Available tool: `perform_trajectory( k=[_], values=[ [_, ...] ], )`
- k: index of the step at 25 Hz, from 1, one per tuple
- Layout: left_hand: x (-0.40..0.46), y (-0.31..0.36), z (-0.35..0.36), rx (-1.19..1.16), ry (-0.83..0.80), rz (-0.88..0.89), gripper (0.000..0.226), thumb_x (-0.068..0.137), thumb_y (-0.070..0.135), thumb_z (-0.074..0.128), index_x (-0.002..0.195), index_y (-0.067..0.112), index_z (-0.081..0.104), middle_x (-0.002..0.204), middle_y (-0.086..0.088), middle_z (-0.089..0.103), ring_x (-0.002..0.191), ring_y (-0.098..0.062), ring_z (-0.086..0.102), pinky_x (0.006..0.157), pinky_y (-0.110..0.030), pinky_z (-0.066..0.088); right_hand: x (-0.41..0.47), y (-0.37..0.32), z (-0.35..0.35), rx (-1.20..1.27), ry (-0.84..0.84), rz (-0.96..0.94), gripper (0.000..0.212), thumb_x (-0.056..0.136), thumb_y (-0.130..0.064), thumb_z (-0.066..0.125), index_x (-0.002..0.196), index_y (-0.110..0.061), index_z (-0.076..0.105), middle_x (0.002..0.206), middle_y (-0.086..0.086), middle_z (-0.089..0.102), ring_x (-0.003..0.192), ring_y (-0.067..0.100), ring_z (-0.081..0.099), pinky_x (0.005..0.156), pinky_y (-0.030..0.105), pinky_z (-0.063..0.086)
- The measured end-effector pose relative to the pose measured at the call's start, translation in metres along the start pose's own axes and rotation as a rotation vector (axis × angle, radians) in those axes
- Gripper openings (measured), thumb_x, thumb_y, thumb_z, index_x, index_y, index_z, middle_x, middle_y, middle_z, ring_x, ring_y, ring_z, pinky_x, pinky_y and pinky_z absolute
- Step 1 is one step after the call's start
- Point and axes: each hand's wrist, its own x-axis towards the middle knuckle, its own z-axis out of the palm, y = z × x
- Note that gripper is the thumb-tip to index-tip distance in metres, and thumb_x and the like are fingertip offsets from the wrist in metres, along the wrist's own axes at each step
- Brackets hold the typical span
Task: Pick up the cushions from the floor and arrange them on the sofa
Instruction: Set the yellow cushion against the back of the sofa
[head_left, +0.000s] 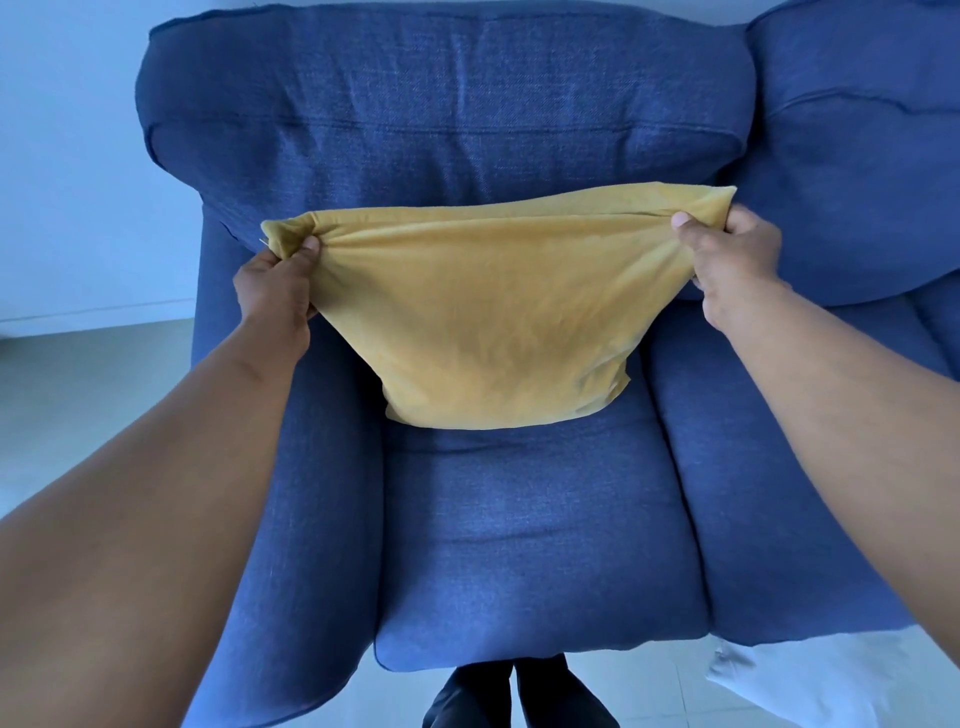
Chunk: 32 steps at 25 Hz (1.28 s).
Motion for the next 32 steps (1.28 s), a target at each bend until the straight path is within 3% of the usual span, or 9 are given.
perform_trajectory(
  k=[4, 9, 12, 15, 19, 22, 25, 29, 32],
  values=[
    [0.0, 0.008, -0.01, 0.047, -0.066, 0.007, 0.009, 0.094, 0.026, 0.08, 0.092, 0.024, 0.071, 0.097, 0.005, 0.074, 0.087, -0.01, 0.074, 0.069, -0.027, 0.067, 0.002, -0.008, -0.004, -0.024, -0.038, 0.021, 0.01, 0.092, -0.029, 0.079, 0.091, -0.024, 0.071, 0.104, -0.003, 0.077, 0.095, 0.015, 0.074, 0.087, 0.038, 0.065],
    [-0.004, 0.018, -0.022, 0.09, 0.005, 0.053, 0.016, 0.095, 0.031, 0.077, 0.086, 0.022, 0.067, 0.1, -0.003, 0.076, 0.093, -0.022, 0.075, 0.084, -0.034, 0.065, -0.002, -0.016, -0.007, -0.01, 0.012, 0.074, 0.025, 0.093, -0.032, 0.078, 0.104, -0.011, 0.072, 0.116, 0.007, 0.078, 0.106, 0.021, 0.075, 0.086, 0.039, 0.065],
    [-0.018, 0.018, -0.027, 0.085, 0.119, 0.076, 0.022, 0.094, 0.034, 0.071, 0.076, 0.024, 0.065, 0.078, 0.004, 0.073, 0.078, -0.021, 0.071, 0.07, -0.031, 0.059, -0.015, -0.018, -0.013, -0.004, 0.084, 0.096, 0.013, 0.094, -0.031, 0.075, 0.092, -0.019, 0.07, 0.103, 0.003, 0.078, 0.101, 0.024, 0.076, 0.086, 0.042, 0.066],
    [-0.048, 0.002, -0.029, 0.15, 0.158, 0.07, 0.027, 0.091, 0.031, 0.063, 0.082, 0.006, 0.065, 0.068, 0.006, 0.06, 0.063, -0.015, 0.054, 0.066, -0.034, 0.05, -0.041, -0.012, -0.021, -0.054, 0.103, 0.065, 0.012, 0.094, -0.032, 0.07, 0.097, -0.02, 0.072, 0.087, -0.007, 0.071, 0.099, 0.024, 0.076, 0.087, 0.047, 0.065],
    [-0.109, -0.024, -0.019, 0.319, 0.055, 0.106, 0.028, 0.097, 0.031, 0.059, 0.112, 0.014, 0.075, 0.099, 0.005, 0.076, 0.089, -0.016, 0.069, 0.085, -0.039, 0.058, -0.082, 0.004, -0.032, -0.15, 0.029, 0.023, 0.028, 0.097, -0.035, 0.065, 0.115, -0.015, 0.074, 0.105, -0.001, 0.077, 0.109, 0.024, 0.073, 0.098, 0.049, 0.06],
    [-0.153, -0.036, -0.005, 0.53, -0.08, 0.211, 0.027, 0.103, 0.034, 0.057, 0.12, 0.02, 0.073, 0.103, 0.01, 0.072, 0.098, -0.015, 0.068, 0.085, -0.032, 0.056, -0.113, 0.014, -0.049, -0.256, -0.031, -0.047, 0.034, 0.099, -0.037, 0.063, 0.123, -0.012, 0.071, 0.122, 0.005, 0.076, 0.119, 0.024, 0.068, 0.104, 0.043, 0.055],
    [-0.193, -0.049, 0.014, 0.704, -0.248, 0.319, 0.034, 0.106, 0.035, 0.055, 0.132, 0.018, 0.07, 0.121, 0.002, 0.074, 0.117, -0.021, 0.067, 0.081, -0.02, 0.046, -0.139, 0.027, -0.073, -0.391, -0.068, -0.108, 0.042, 0.102, -0.035, 0.058, 0.127, -0.001, 0.066, 0.133, 0.015, 0.071, 0.127, 0.033, 0.063, 0.103, 0.043, 0.05],
    [-0.242, -0.061, 0.05, 0.932, -0.51, 0.519, 0.05, 0.109, 0.038, 0.052, 0.151, 0.011, 0.054, 0.16, -0.007, 0.053, 0.146, -0.028, 0.05, 0.112, -0.038, 0.043, -0.167, 0.047, -0.119, -0.616, -0.041, -0.154, 0.052, 0.107, -0.037, 0.05, 0.144, -0.001, 0.052, 0.154, 0.017, 0.053, 0.148, 0.037, 0.042, 0.112, 0.049, 0.038],
    [-0.274, -0.068, 0.077, 1.067, -0.681, 0.702, 0.058, 0.111, 0.037, 0.049, 0.16, 0.008, 0.043, 0.172, -0.012, 0.034, 0.162, -0.027, 0.025, 0.129, -0.045, 0.026, -0.19, 0.066, -0.154, -0.727, 0.018, -0.136, 0.065, 0.108, -0.041, 0.047, 0.159, -0.004, 0.034, 0.175, 0.015, 0.021, 0.163, 0.03, 0.01, 0.125, 0.049, 0.022]
  ],
)
